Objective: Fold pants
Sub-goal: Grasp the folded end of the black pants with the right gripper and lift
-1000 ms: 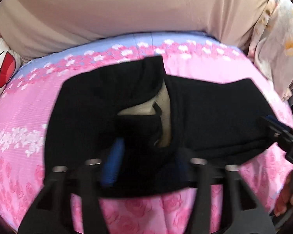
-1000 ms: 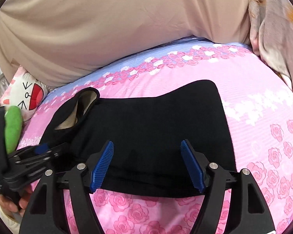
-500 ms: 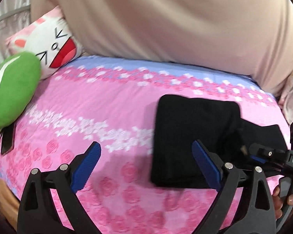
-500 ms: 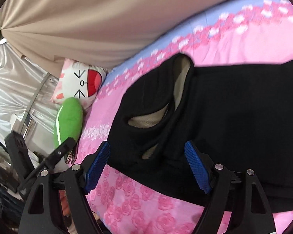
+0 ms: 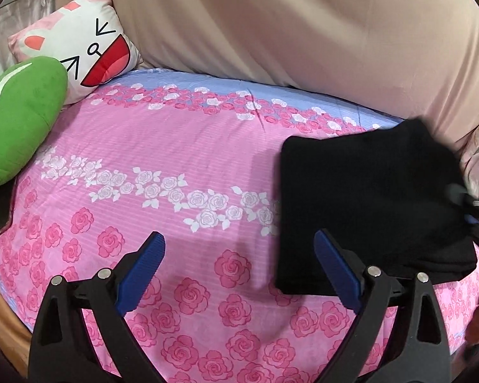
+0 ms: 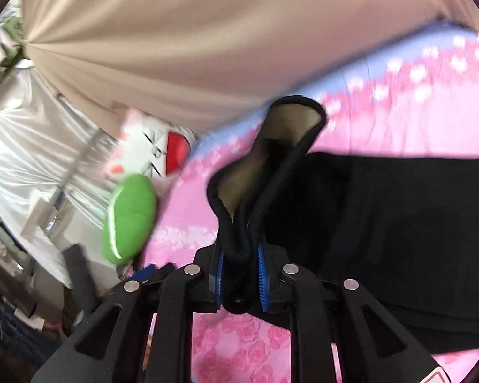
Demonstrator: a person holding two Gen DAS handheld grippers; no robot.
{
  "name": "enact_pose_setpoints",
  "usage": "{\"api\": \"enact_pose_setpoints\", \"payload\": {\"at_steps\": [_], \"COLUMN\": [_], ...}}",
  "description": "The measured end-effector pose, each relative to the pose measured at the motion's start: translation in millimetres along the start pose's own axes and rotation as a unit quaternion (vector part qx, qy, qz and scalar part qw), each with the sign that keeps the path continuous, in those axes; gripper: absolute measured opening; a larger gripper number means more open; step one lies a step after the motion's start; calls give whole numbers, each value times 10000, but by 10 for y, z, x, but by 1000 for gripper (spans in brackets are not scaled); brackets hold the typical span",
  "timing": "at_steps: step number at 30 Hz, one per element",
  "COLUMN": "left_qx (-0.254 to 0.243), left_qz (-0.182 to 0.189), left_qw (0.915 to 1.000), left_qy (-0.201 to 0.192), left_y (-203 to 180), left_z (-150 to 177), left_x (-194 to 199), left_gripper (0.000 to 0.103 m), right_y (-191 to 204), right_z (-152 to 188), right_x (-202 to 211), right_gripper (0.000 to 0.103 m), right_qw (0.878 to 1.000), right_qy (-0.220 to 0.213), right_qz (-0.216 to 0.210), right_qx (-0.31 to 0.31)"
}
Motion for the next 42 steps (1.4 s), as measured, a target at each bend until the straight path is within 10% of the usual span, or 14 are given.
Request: {"api": "enact_pose_setpoints", "payload": {"at_steps": [4,17,22,28,37,42], "left_qx": [-33,-494,-631,-780,-421,-962], "left_qz": [125,246,286,519,1166,786], "left_qw": [9998,9982,9974,9946,9864,9880], "left_qy": [174,229,203,442,1083,916], "left_y": [-98,-592,-768,-1038,-1261,-1450], "left_z": [39,33,17,78,150,266], "left_x": [-134,-118,-106,-245,-562,-512], "left_gripper": [93,93,95,95,95,95], "right_y": [-668,-524,-757,-1625,-1813,-1735], "right_z": [194,-20,-121,251,357,417], "right_x": [-102,328,1199,1379,1200,1267], "right_gripper": [17,15,15,16,27,36], "right_qw": [9916,9989,9906,9759,9791,9782], "right_qy": [393,-206,-986,-735,-568,-665], "right_qz": [1173,274,936,1785,1655,1714], "right_qx": [-381,-327,-156,-1020,-1035,-968]}}
Point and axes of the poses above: each gripper's, at about its wrist camera, not at the fingertips, and x roughly against the way its jaws point, y to its left, z to its underside, the point moved 1 cm from there along -x, roughly the way its jaws point, and after that the axes turned 5 degrees about z, right-handed, at the moved point
